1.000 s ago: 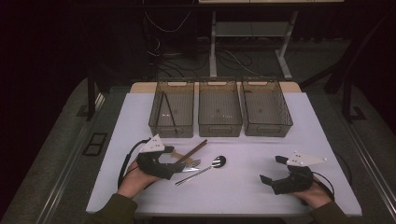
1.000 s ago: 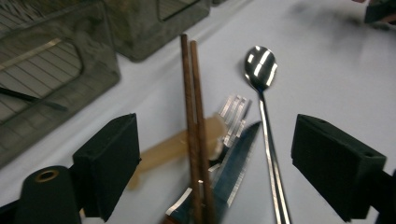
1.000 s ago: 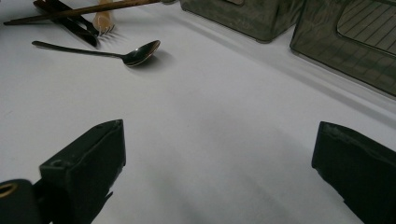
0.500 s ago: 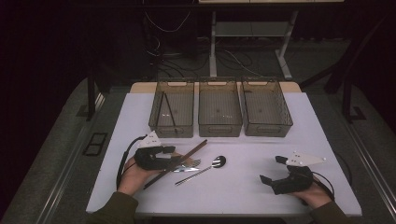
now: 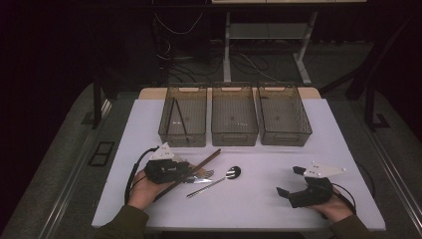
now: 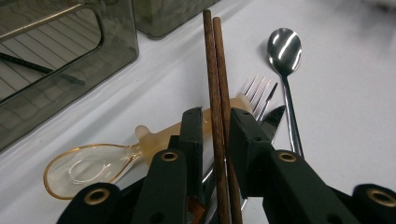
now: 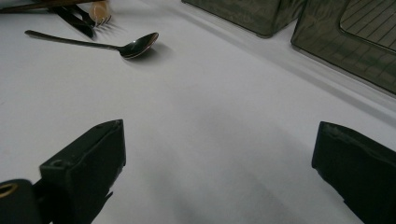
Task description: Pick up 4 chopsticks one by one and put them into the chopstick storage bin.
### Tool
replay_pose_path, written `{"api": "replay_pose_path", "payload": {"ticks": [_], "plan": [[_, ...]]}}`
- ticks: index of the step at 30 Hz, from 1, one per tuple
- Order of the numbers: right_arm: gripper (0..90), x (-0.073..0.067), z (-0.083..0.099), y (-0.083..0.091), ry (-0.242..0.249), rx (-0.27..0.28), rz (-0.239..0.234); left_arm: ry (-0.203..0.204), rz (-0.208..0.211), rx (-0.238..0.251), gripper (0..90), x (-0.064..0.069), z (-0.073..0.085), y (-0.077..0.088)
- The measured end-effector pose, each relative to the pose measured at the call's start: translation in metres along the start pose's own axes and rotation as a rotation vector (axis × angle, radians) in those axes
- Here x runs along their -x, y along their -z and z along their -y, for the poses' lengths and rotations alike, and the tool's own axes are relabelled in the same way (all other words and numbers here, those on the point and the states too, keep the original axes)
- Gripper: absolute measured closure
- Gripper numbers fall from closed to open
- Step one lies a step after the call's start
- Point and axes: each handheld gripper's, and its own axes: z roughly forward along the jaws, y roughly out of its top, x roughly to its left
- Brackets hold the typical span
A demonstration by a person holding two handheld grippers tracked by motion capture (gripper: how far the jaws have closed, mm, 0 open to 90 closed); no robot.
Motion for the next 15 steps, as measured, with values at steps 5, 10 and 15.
{"api": "replay_pose_path", "payload": {"ticks": [5,10,15], "plan": [[3.1,-0.0004,0.0000,-0.0004,0.003,-0.003,0.002,0.002,0.000,-0.017,76.9,-0.0010,0.0006,-0.0011],[3.1,-0.0003,0.0002,-0.0007,0.006,-0.004,0.004,0.004,0.005,-0.022,78.4,-0.0006,0.0010,-0.0025],[3.1,-0.0003,0.0001,-0.0008,0.009,-0.008,0.004,-0.004,0.004,-0.038,78.8,-0.0006,0.0015,-0.0037]]}}
